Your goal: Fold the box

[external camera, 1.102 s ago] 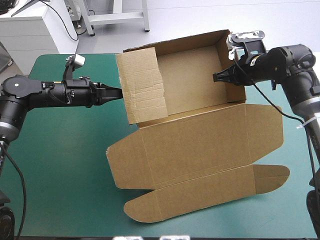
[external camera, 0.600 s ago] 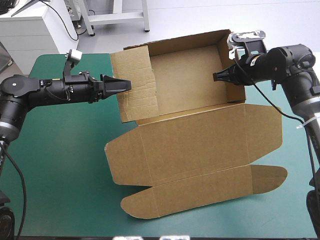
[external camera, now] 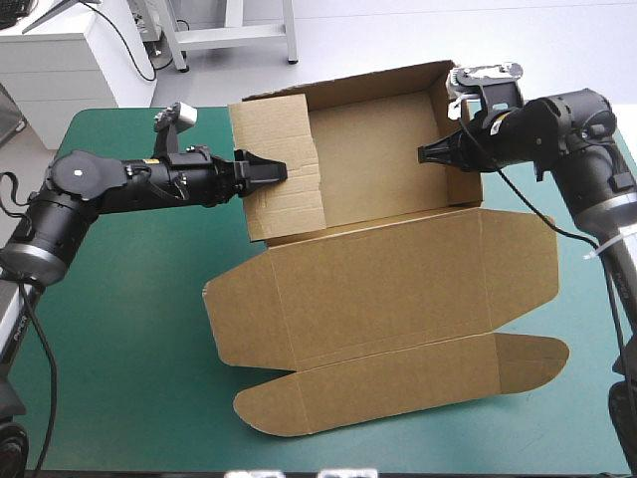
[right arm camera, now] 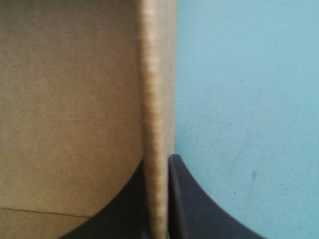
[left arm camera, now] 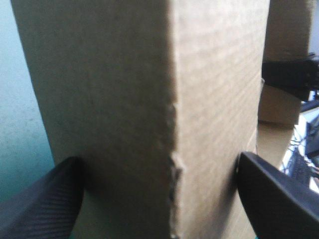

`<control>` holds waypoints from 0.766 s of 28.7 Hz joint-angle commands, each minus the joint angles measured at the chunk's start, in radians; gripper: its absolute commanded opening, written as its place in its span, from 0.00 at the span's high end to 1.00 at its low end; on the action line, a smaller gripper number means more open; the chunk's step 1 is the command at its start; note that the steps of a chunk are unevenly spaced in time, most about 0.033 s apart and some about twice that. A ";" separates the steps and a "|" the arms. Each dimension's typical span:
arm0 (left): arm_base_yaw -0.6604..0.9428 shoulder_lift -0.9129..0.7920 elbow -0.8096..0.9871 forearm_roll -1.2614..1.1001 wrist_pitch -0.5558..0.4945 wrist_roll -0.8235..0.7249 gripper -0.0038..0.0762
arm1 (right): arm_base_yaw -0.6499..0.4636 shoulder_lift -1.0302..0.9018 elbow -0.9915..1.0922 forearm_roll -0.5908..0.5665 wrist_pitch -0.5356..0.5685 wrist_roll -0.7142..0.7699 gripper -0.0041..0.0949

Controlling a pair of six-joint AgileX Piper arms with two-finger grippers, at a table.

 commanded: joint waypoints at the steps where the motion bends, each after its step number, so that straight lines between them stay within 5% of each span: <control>1: -0.071 -0.046 -0.026 0.087 -0.114 -0.108 0.20 | 0.038 -0.040 -0.029 -0.040 -0.070 0.040 0.96; 9: -0.243 -0.060 -0.028 0.534 -0.299 -0.470 0.20 | 0.132 -0.040 -0.029 -0.198 -0.070 0.113 0.96; 17: -0.357 -0.061 -0.028 0.949 -0.353 -0.823 0.20 | 0.171 -0.040 -0.029 -0.254 -0.068 0.145 0.96; 22: -0.362 -0.061 -0.026 0.975 -0.353 -0.876 0.20 | 0.171 -0.040 -0.029 -0.254 -0.066 0.153 0.96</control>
